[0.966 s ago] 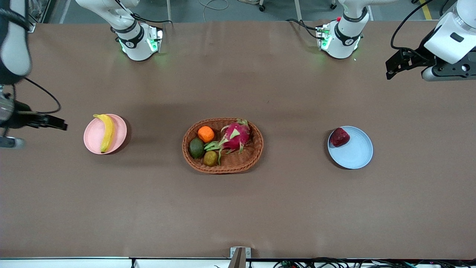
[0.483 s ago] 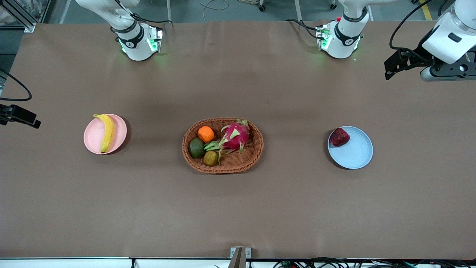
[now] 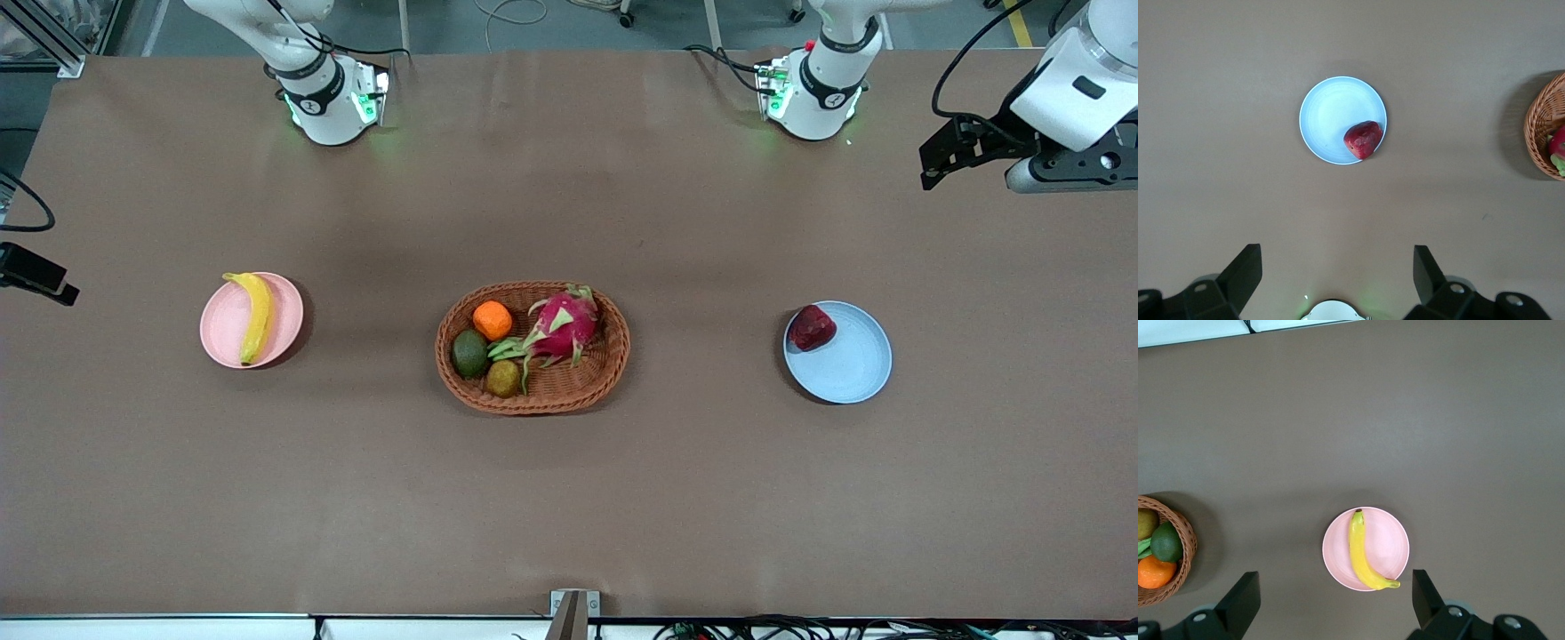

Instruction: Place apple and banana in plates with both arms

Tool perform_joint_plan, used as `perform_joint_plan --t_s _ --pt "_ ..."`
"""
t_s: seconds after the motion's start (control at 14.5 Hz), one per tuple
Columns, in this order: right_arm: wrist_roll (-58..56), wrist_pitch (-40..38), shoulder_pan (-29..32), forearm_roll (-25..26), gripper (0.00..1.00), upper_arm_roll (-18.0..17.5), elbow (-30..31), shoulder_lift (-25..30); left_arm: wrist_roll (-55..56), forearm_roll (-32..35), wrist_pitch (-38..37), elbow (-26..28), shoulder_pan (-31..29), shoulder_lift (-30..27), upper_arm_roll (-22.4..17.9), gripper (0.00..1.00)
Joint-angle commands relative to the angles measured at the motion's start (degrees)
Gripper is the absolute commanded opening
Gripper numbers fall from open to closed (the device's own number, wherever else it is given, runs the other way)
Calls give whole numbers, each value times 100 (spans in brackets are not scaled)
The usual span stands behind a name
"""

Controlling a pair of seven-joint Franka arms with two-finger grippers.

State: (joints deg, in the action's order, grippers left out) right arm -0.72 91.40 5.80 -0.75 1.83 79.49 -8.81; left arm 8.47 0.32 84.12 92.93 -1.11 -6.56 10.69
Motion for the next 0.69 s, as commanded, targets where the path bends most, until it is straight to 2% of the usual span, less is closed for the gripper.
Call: perform_joint_plan --t_s 0.0,0.07,0.21,0.62 --pt "-7 290 141 92 100 -148 1056 825 -135 -32 -10 -73 -12 -29 -14 100" --pt "10 439 167 92 100 -148 1521 1158 -135 -23 -10 -99 -12 -21 -14 100" --pt "11 651 185 92 100 -157 1999 1538 -126 -23 -10 -126 -12 -12 -14 100" --pt "-33 660 159 101 100 -174 2403 1970 -135 -14 -10 -135 -12 -12 -23 100"
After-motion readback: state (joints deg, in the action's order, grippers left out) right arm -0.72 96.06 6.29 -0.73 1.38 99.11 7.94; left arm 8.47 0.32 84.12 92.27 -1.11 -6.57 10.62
